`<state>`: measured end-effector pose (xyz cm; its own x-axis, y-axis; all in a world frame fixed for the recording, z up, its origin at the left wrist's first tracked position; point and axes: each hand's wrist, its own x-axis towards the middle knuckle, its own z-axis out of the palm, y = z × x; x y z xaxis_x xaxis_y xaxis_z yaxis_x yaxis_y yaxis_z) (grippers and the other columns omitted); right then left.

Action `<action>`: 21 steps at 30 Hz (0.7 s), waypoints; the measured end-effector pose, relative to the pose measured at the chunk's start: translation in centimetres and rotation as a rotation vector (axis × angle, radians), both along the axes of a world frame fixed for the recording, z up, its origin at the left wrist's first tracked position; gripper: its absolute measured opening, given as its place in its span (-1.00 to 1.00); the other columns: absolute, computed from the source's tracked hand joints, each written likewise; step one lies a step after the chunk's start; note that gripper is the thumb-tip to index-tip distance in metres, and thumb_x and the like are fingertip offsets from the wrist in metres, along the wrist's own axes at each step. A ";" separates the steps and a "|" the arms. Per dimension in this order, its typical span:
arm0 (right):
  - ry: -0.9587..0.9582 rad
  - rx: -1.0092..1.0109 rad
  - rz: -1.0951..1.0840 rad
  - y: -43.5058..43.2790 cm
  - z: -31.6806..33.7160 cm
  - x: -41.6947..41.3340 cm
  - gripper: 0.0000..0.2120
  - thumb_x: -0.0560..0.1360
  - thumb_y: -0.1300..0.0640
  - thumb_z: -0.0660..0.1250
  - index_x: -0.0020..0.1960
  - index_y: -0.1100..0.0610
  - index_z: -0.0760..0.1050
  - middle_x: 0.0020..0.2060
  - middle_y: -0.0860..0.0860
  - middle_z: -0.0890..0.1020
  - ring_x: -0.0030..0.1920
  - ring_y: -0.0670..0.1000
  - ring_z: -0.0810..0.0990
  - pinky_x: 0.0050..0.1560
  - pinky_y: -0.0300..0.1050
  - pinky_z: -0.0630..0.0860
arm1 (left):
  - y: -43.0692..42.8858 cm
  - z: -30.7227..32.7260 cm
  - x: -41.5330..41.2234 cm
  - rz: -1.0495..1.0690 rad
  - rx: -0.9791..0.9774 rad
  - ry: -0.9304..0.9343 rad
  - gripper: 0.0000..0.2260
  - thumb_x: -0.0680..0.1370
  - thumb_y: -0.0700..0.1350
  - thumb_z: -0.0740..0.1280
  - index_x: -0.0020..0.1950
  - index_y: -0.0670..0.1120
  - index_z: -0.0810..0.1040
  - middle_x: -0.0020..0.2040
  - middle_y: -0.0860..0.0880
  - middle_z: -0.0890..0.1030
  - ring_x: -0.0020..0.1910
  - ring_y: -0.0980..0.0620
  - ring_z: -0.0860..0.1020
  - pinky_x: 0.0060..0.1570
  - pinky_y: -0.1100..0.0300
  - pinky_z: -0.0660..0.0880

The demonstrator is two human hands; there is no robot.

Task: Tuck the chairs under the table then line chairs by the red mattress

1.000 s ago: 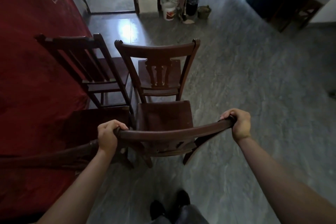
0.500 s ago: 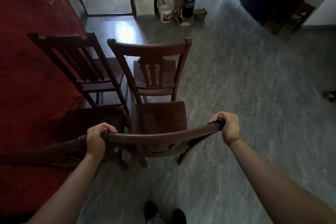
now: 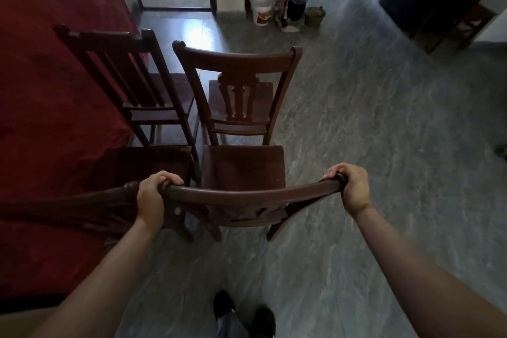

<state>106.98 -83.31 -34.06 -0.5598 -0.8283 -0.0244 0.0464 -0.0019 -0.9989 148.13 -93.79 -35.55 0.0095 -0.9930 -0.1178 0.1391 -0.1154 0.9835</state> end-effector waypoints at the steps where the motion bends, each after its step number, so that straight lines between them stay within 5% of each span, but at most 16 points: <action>1: 0.003 0.005 0.005 0.0 0.0 0.0 -0.73 0.33 0.19 0.19 -0.47 0.16 0.56 -0.46 0.14 0.62 -0.29 0.19 0.54 -0.15 -0.02 0.45 | 0.2 0.0 0.1 0.009 0.027 0.010 -0.67 0.51 -0.03 0.19 -0.31 -0.11 0.67 -0.19 -0.07 0.71 -0.22 0.06 0.67 -0.35 0.33 0.57; 7: 0.067 0.048 0.040 0.5 1.0 0.1 -0.66 0.42 0.23 0.16 -0.45 0.12 0.59 -0.38 0.13 0.67 -0.25 0.15 0.60 -0.14 -0.08 0.50 | 2.1 2.2 0.3 0.050 0.232 0.056 -0.70 0.59 0.11 0.30 0.03 -0.04 0.75 -0.06 0.01 0.76 -0.17 0.16 0.72 -0.36 0.31 0.58; 11: 0.107 0.115 0.061 0.8 1.6 0.0 -0.59 0.51 0.38 0.14 -0.41 0.14 0.59 -0.32 0.17 0.69 -0.19 0.13 0.63 -0.08 -0.08 0.50 | 4.5 4.6 0.1 0.123 0.265 0.016 -0.79 0.71 -0.03 0.21 0.10 0.04 0.65 -0.03 0.07 0.69 -0.20 0.28 0.69 -0.37 0.38 0.55; 16: 0.192 0.208 0.080 1.6 3.5 0.3 -0.67 0.54 0.39 0.20 -0.27 0.23 0.66 -0.23 0.11 0.71 -0.13 0.07 0.62 -0.16 -0.38 0.47 | 7.7 8.3 1.4 0.111 0.216 -0.072 -0.77 0.73 -0.10 0.16 0.29 0.06 0.56 0.14 0.10 0.64 0.18 0.13 0.58 0.09 0.23 0.48; 18: 0.230 0.205 0.086 1.9 4.8 0.7 -0.68 0.55 0.41 0.21 -0.21 0.18 0.67 -0.18 0.08 0.71 -0.09 0.06 0.61 -0.11 -0.31 0.49 | 8.2 10.9 1.8 0.065 0.132 -0.095 -0.76 0.71 -0.08 0.17 0.30 0.05 0.57 0.21 0.09 0.63 0.27 0.13 0.53 0.29 0.13 0.39; 21: 0.208 0.164 0.076 1.9 7.7 1.7 -0.70 0.55 0.42 0.20 -0.14 0.18 0.66 -0.06 0.14 0.72 0.03 0.09 0.64 0.01 -0.16 0.47 | 8.0 15.7 1.9 0.002 -0.012 -0.096 -0.75 0.68 0.00 0.22 0.31 0.04 0.57 0.27 0.05 0.64 0.30 0.15 0.53 0.31 0.09 0.39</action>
